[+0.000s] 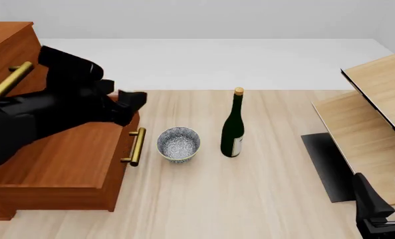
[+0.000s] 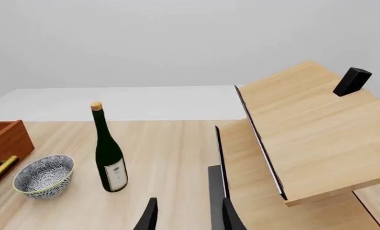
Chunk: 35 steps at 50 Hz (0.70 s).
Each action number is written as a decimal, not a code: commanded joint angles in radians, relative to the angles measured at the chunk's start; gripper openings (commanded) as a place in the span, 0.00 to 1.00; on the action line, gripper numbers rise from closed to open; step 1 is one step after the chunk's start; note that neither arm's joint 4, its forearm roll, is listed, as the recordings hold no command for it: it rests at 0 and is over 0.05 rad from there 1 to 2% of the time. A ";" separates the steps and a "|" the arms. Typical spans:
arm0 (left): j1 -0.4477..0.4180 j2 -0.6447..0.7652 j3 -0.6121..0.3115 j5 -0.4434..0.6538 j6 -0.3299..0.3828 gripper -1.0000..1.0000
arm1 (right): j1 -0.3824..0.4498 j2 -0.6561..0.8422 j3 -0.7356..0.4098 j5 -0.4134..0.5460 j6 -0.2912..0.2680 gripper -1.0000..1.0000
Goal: Put the wine bottle in the bottom drawer of the cabinet.
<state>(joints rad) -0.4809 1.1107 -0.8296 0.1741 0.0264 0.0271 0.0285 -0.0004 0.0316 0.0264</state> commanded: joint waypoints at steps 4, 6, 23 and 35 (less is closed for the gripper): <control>-0.084 0.096 -0.094 -0.074 -0.009 1.00 | 0.002 0.004 0.000 -0.003 -0.001 1.00; -0.082 0.109 -0.109 -0.085 -0.012 1.00 | 0.003 0.004 0.000 -0.002 0.000 1.00; -0.111 0.288 -0.254 -0.111 0.029 1.00 | 0.004 0.003 0.000 0.001 0.000 1.00; -0.156 0.394 -0.376 -0.087 0.020 1.00 | 0.005 -0.003 0.000 0.007 -0.001 1.00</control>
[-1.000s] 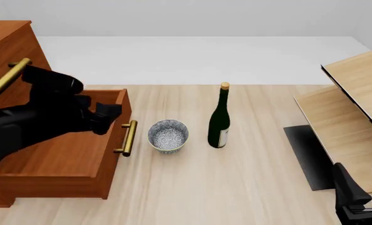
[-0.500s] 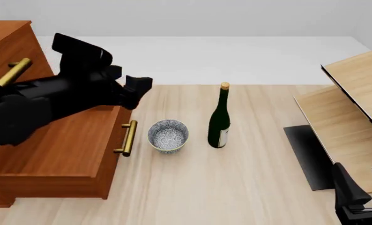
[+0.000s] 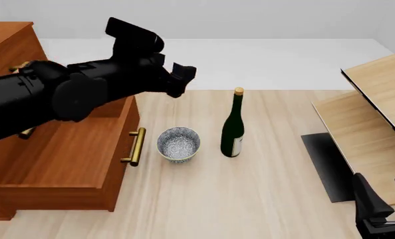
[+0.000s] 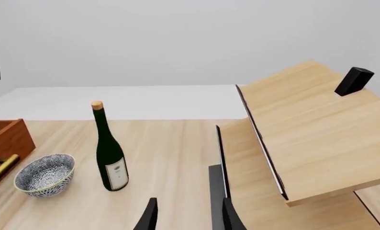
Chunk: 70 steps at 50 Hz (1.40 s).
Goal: Put the wine bottle in the bottom drawer of the cabinet.
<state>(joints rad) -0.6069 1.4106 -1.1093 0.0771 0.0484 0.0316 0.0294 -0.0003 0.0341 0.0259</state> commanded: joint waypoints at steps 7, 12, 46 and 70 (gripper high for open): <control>-0.056 0.137 -0.157 0.006 0.004 1.00 | 0.002 -0.003 0.000 0.004 -0.001 1.00; -0.075 0.171 -0.197 0.013 0.007 1.00 | 0.002 0.000 0.000 0.002 -0.001 1.00; -0.126 0.370 -0.384 0.038 -0.011 1.00 | 0.000 0.009 0.000 -0.003 0.006 1.00; -0.141 0.392 -0.363 0.001 -0.012 1.00 | 0.002 0.014 0.000 -0.005 0.006 1.00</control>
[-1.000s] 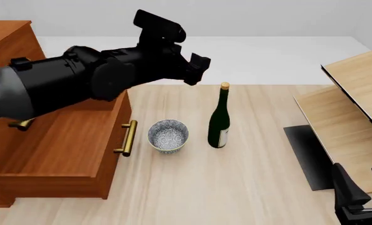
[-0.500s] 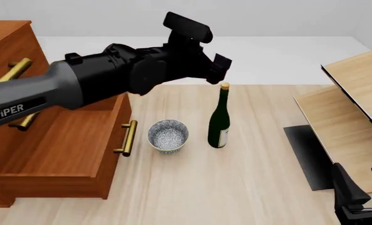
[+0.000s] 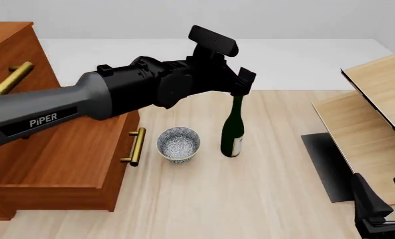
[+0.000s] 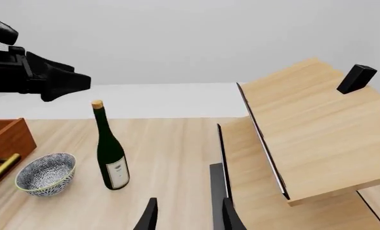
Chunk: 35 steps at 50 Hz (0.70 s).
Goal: Put the wine bottle in the bottom drawer of the cabinet.
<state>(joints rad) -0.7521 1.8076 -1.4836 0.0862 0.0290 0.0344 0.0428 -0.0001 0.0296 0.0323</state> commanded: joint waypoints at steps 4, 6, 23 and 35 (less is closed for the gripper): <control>0.006 0.000 0.015 -0.013 0.002 1.00 | -0.001 -0.003 0.000 0.003 0.000 1.00; 0.003 0.004 0.017 -0.015 -0.004 1.00 | 0.000 -0.002 0.000 0.002 0.000 1.00; 0.014 0.059 0.024 -0.042 -0.007 1.00 | 0.001 0.003 0.000 -0.001 -0.003 1.00; 0.020 0.095 0.027 -0.064 -0.030 1.00 | -0.001 0.009 -0.001 -0.004 -0.004 1.00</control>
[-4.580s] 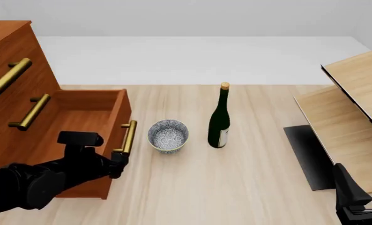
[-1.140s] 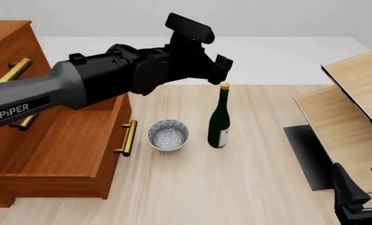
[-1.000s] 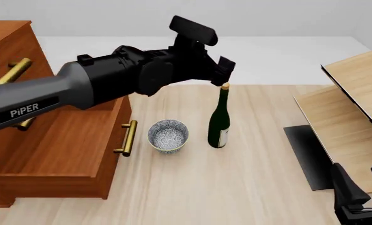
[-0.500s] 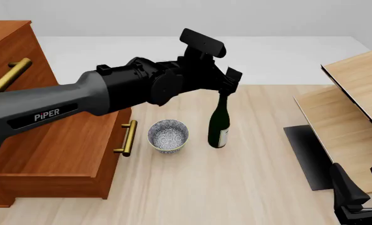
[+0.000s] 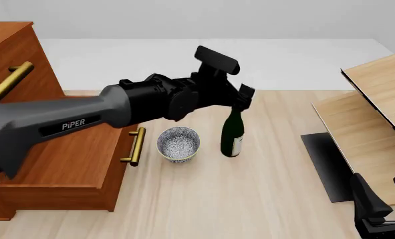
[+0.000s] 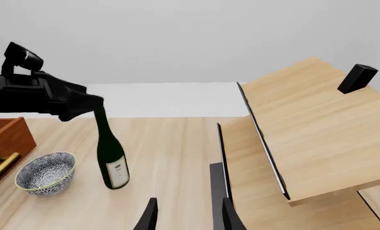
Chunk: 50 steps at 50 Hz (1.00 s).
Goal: Put the wine bottle in the bottom drawer of the cabinet.
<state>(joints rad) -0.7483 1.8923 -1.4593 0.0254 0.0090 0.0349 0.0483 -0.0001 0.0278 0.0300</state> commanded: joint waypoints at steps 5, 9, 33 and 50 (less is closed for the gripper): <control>0.013 0.023 -0.001 -0.006 -0.009 1.00 | 0.000 0.007 -0.001 -0.006 -0.003 1.00; 0.006 0.032 -0.006 -0.007 -0.015 1.00 | -0.001 0.005 -0.001 -0.003 -0.004 1.00; -0.009 0.071 -0.009 -0.020 -0.028 1.00 | 0.000 0.007 -0.001 -0.002 -0.004 1.00; -0.015 0.073 -0.002 -0.009 -0.028 0.00 | 0.001 -0.002 -0.001 0.006 -0.007 1.00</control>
<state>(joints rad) -0.7698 1.9750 -1.4728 -0.0057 -0.0380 0.0360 0.0520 -0.0009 0.0296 0.0251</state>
